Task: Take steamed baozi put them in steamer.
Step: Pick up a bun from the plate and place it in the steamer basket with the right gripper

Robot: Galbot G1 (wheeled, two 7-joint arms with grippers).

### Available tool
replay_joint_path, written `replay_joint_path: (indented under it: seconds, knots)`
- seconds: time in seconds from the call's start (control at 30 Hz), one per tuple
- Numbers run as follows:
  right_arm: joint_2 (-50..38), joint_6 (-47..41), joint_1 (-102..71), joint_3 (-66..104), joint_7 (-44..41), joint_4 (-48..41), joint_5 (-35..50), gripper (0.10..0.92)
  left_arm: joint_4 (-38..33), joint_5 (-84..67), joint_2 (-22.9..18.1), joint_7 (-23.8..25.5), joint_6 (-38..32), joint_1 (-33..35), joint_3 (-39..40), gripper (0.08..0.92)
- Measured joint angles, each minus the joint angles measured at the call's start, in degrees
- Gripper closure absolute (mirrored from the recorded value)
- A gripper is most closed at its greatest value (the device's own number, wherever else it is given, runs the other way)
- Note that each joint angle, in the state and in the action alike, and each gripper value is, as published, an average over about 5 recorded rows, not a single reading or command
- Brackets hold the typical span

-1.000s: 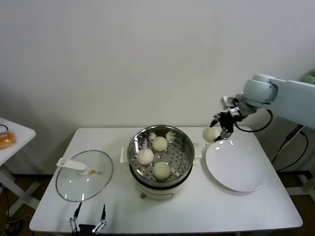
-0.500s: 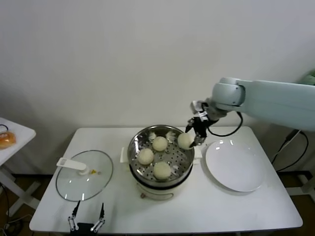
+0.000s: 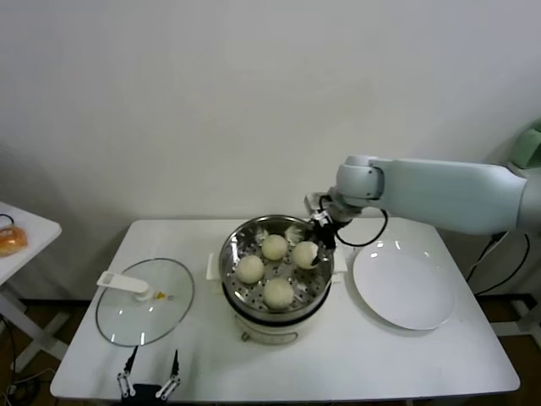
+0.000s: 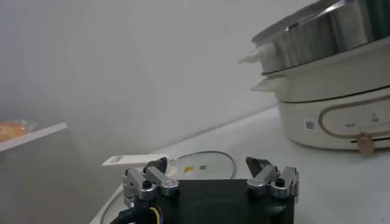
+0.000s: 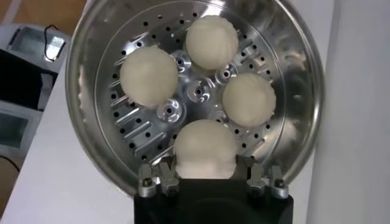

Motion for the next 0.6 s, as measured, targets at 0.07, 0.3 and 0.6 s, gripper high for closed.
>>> replay_joint_path:
  seconds: [0.07, 0.3, 0.6]
  knots:
    - [0.5, 0.0, -0.9, 0.2, 0.0, -0.5, -0.3, 0.364, 0.0, 0.0, 0.0, 0.0, 0.0, 0.0, 0.0, 0.177]
    - [1.7, -0.1, -2.8, 0.6, 0.0, -1.5, -1.1, 0.364, 0.1, -0.1, 0.0, 0.0, 0.1, 0.0, -0.1, 0.177]
    - [1.7, 0.9, -3.0, 0.8, 0.1, -1.8, -1.3, 0.246, -0.1, -0.1, 0.0, 0.1, 0.2, 0.1, 0.0, 0.177]
